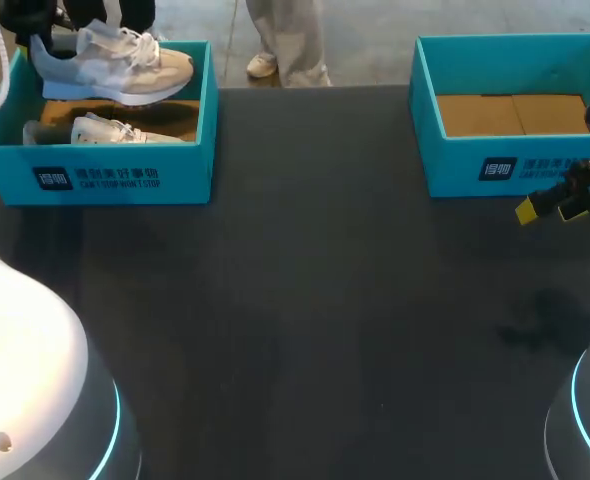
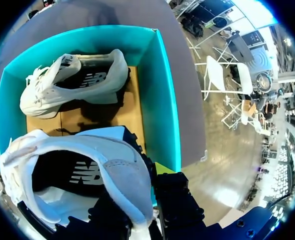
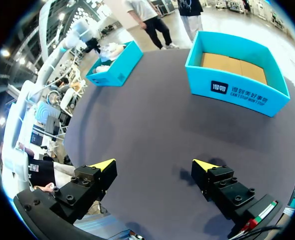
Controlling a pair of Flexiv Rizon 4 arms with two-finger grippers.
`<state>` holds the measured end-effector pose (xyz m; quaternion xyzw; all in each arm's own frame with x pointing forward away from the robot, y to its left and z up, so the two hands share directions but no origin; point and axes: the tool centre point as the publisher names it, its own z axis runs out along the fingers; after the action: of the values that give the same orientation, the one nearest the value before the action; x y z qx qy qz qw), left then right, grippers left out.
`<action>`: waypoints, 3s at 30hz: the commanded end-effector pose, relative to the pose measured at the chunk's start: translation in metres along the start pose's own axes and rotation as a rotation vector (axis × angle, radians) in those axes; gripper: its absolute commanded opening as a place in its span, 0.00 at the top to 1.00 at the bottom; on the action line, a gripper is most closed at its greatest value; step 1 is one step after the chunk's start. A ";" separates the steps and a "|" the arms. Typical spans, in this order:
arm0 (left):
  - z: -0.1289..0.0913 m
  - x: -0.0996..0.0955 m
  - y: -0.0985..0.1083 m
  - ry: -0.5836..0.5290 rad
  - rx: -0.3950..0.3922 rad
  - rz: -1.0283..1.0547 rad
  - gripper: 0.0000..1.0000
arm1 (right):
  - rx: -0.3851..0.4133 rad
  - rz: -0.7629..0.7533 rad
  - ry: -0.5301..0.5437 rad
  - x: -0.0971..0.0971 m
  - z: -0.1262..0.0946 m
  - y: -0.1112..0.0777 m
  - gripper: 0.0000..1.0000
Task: Take the shoe out of the shoebox, open the shoe tongue, remove and reinsert the insole, then place the shoe into the shoebox
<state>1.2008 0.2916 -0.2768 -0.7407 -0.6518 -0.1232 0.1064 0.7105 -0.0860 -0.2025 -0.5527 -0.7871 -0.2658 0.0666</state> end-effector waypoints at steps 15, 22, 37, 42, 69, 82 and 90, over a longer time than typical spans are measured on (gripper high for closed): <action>0.040 -0.017 0.024 -0.017 0.014 0.014 1.00 | 0.001 0.001 -0.001 0.000 0.001 0.000 0.00; 0.064 -0.026 0.036 -0.010 0.036 0.010 1.00 | 0.001 0.001 -0.001 0.000 0.001 0.000 0.00; 0.093 -0.030 0.044 -0.038 0.065 0.038 1.00 | 0.001 0.001 -0.001 0.000 0.001 0.000 0.00; 0.100 -0.032 0.044 -0.070 0.077 0.049 1.00 | 0.001 0.001 -0.001 0.000 0.001 0.000 0.00; 0.055 -0.012 0.012 -0.212 0.056 0.078 0.00 | 0.001 0.001 -0.001 0.000 0.001 0.000 0.00; 0.024 -0.005 -0.018 -0.305 0.035 0.055 0.00 | 0.001 0.001 -0.001 0.000 0.001 0.000 0.00; 0.017 -0.002 -0.026 -0.311 0.066 0.049 0.00 | 0.001 0.001 -0.001 0.000 0.001 0.000 0.00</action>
<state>1.1811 0.2994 -0.2969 -0.7626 -0.6457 0.0219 0.0331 0.7105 -0.0860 -0.2025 -0.5527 -0.7871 -0.2658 0.0666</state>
